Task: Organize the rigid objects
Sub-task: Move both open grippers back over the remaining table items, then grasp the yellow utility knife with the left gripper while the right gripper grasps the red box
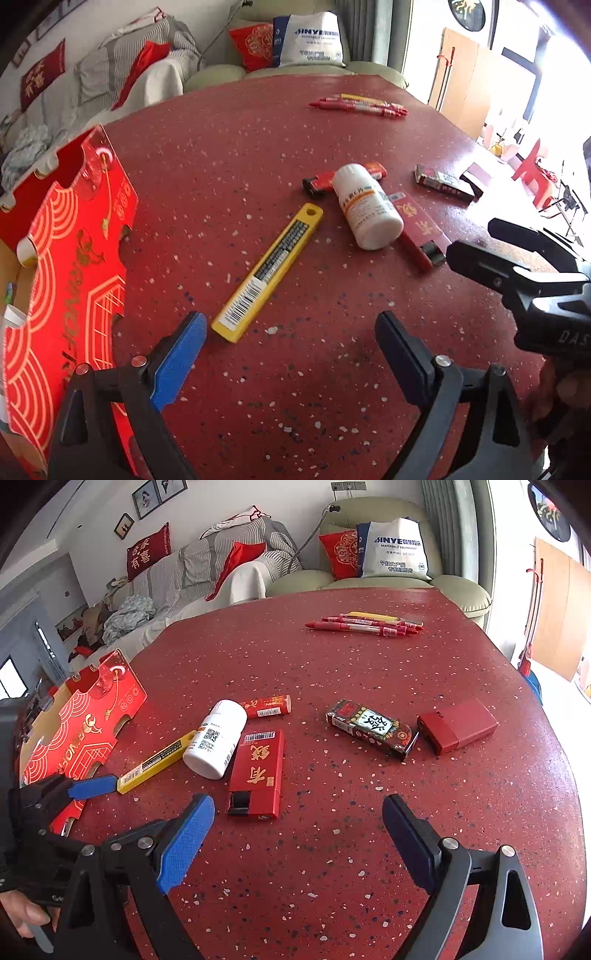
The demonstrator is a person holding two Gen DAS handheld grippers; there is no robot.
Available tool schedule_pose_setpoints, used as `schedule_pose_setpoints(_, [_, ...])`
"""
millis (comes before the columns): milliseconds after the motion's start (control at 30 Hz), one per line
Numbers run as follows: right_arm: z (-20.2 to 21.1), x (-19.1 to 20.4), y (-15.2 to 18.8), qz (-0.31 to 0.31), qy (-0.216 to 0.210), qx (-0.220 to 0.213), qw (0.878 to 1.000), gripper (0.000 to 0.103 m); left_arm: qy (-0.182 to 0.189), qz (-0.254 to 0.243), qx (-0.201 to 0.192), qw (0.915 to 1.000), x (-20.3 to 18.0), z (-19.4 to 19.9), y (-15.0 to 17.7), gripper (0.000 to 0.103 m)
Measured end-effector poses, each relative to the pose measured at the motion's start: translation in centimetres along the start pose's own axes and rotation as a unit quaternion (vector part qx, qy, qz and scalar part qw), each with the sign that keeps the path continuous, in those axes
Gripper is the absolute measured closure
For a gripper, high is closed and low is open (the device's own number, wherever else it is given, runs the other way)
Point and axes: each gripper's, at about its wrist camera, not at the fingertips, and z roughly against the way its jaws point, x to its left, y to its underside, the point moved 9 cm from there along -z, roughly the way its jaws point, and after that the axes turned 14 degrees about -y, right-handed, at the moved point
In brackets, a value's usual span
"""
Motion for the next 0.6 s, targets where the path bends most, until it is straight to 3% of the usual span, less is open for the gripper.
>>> schedule_pose_setpoints(67, [-0.1,-0.2,0.1,-0.007,0.001,0.002,1.000,0.009,-0.013,0.024,-0.008,0.9996,1.1,-0.3,-1.2,0.008])
schedule_pose_setpoints(167, [-0.1,-0.6,0.1,-0.015,0.001,0.002,1.000,0.009,-0.004,0.056,0.015,0.9983,1.7,-2.0,-2.5,0.009])
schedule_pose_setpoints(267, [0.0,-0.7,0.1,-0.019,0.003,-0.001,1.000,0.009,-0.018,0.043,0.021,0.9987,1.6,-2.8,-2.5,0.014])
schedule_pose_setpoints(467, [-0.5,-0.1,0.2,-0.002,0.008,0.012,1.000,0.009,-0.014,0.038,-0.013,0.9991,1.7,-2.2,-1.8,0.021])
schedule_pose_setpoints(600, [-0.8,0.6,0.0,0.024,0.024,0.015,0.999,0.010,-0.017,0.045,-0.019,0.9987,1.9,-1.9,-1.8,0.035])
